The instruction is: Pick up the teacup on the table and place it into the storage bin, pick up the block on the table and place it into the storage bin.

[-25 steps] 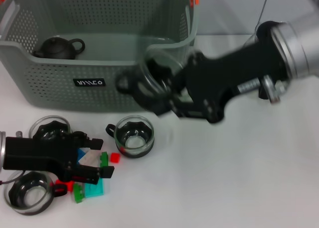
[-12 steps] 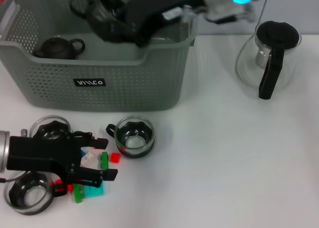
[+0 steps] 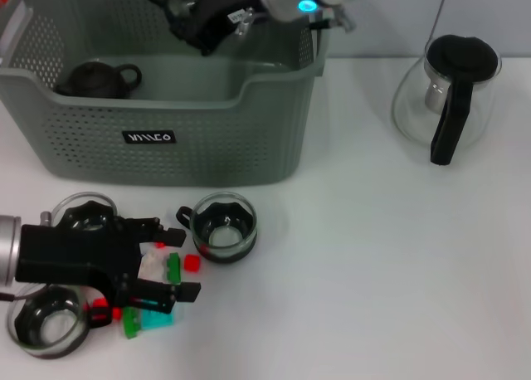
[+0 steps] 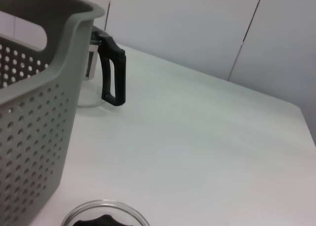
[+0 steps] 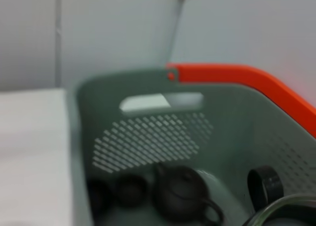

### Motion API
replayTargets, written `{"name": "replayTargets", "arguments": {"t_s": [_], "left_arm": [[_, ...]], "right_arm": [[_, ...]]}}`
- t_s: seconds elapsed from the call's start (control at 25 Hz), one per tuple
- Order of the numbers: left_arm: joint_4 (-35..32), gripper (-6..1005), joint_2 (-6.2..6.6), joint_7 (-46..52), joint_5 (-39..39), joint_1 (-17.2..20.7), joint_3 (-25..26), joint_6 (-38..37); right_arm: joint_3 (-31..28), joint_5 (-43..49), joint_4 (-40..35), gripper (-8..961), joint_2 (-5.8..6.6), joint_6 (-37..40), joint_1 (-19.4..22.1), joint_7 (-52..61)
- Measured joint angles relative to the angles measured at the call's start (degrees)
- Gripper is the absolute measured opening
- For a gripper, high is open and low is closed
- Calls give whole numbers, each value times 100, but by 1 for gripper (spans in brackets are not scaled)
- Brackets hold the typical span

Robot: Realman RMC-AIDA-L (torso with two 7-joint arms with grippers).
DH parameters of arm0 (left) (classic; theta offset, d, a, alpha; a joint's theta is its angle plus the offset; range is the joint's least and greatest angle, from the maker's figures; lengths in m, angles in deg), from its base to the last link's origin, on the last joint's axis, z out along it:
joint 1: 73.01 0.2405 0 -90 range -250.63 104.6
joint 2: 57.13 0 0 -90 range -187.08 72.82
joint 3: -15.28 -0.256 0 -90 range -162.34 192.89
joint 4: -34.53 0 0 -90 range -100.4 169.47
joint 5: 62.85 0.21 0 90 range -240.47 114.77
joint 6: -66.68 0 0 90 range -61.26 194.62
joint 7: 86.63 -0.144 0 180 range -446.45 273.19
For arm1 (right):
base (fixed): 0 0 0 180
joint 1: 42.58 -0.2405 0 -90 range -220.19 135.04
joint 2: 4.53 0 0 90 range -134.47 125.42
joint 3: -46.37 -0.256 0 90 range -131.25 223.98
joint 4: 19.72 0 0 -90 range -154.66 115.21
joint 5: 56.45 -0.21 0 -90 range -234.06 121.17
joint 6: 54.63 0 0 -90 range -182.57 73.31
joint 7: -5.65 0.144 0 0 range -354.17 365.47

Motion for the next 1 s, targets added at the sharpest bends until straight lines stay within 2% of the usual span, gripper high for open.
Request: {"name": "replayTargets", "arguments": {"t_s": [0.24, 1.0], "left_arm": [[0, 889, -49, -3, -5, -14, 0, -65], [-1, 889, -69, -5, -8, -25, 15, -138]], "right_arm": [[457, -102, 532, 69, -44, -800, -95, 9], [538, -149, 699, 68, 7, -857, 26, 133]]}}
